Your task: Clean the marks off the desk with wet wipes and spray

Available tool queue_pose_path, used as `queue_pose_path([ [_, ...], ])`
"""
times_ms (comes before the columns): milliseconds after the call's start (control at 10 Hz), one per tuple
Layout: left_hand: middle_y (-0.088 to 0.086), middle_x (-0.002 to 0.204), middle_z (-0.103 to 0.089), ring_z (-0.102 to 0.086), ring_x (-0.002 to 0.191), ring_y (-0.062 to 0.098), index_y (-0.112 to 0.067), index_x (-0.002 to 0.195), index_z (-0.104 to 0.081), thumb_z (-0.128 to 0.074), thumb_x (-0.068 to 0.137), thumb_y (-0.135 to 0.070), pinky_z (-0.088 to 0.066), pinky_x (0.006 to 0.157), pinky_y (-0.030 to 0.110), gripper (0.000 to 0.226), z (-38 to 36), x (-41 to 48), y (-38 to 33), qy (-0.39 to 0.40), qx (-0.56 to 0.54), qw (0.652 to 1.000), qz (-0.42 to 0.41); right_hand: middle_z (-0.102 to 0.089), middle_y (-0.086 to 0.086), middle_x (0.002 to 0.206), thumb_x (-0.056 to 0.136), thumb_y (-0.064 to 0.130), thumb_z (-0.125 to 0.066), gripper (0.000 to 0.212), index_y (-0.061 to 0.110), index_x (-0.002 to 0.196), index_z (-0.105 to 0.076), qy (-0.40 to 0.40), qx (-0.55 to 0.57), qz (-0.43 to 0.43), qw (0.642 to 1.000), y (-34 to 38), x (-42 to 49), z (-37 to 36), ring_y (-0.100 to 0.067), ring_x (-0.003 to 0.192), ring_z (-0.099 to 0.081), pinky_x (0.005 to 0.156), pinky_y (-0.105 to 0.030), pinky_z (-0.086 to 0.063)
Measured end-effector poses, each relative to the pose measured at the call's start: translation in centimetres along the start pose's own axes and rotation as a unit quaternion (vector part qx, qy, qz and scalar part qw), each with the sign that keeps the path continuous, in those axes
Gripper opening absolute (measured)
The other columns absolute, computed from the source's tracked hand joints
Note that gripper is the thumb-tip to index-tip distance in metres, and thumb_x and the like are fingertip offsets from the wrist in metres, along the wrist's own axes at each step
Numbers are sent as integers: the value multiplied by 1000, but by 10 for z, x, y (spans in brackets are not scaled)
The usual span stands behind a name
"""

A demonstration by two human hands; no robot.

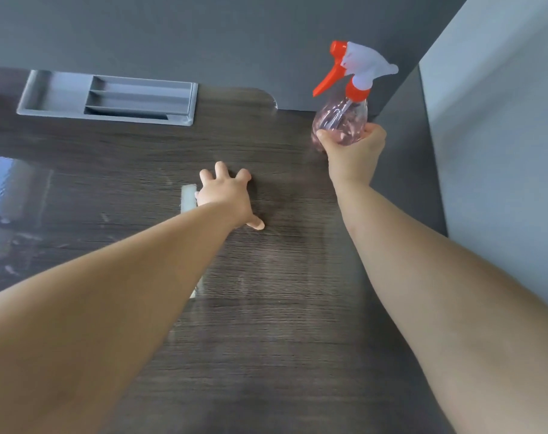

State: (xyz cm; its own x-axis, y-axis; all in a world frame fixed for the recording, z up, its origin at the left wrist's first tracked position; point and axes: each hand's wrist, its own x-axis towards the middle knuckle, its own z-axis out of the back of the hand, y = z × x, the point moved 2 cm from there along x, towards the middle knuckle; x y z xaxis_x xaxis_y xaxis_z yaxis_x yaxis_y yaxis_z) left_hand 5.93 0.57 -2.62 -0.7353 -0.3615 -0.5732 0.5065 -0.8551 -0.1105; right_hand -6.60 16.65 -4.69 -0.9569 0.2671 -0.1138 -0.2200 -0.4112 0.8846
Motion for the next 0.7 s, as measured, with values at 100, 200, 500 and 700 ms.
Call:
queue_pose_path([
  [100,6,132,-26,-23,124,31,-33,136,-30,-81,57,-54,-47,82,40,96,-1,0,1,-2,3,1000,-2,-52,-2,116,57,44,-81,75,16,114,-44,-16,-3,-7,1000,2,2,-4,-18,95,-60,77,-33,-52],
  [200,6,131,-26,-23,124,31,-34,136,-31,-81,57,-54,-47,80,40,96,0,0,2,-1,2,1000,-4,-52,-5,118,56,45,-82,79,15,118,-43,-13,8,-20,1000,4,3,-7,-20,93,-60,71,-30,-50],
  [500,5,146,-17,-15,132,32,-36,146,-16,-72,67,-59,-40,101,45,99,-9,-4,9,-7,1,1000,-26,-52,-4,121,58,42,-82,82,15,124,-41,1,44,-50,998,14,9,-16,-18,94,-61,57,-14,-37],
  [700,5,141,-21,-18,129,31,-35,144,-21,-75,64,-57,-42,97,44,99,-6,-3,7,-22,-8,999,-22,-49,-5,132,54,42,-85,101,15,138,-35,14,18,-61,998,1,11,-16,-21,110,-57,87,-31,-52],
])
